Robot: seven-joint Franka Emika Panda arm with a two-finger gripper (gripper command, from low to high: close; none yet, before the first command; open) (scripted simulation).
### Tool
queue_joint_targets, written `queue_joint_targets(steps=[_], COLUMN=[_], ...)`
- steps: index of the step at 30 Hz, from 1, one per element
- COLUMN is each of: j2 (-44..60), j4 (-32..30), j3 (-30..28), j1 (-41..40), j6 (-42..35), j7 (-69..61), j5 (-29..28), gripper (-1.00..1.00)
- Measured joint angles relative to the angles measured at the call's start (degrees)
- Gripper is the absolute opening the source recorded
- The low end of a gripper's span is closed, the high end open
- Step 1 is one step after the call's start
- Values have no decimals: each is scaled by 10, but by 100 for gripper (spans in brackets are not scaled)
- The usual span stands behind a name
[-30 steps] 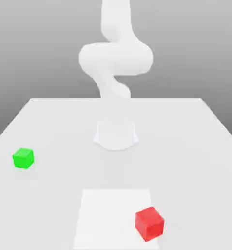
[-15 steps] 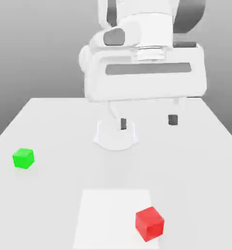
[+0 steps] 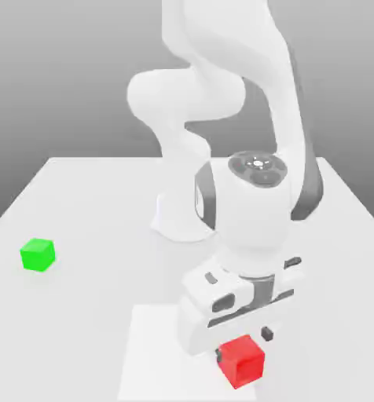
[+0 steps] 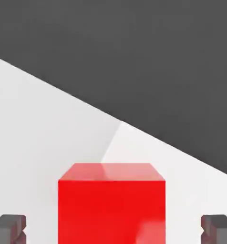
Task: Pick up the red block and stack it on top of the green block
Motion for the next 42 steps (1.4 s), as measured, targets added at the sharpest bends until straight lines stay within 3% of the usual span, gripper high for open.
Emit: queue_joint_targets(steps=[6, 11, 13, 16, 21, 30, 36, 42], j2=[2, -87, -114, -147, -210, -303, -252, -161], j4=[0, -14, -27, -51, -97, -179, -185, -184], j3=[1, 2, -27, -79, -155, -289, -323, -295], j1=[-1, -4, -28, -85, -275, -450, -442, -434], j6=[2, -73, -86, -93, -104, -114, -59, 17], j7=[1, -2, -4, -4, -8, -36, -86, -185], j5=[-1, 2, -8, -28, -74, -117, -55, 86], gripper=[-100, -100, -100, -100, -100, -100, -100, -100])
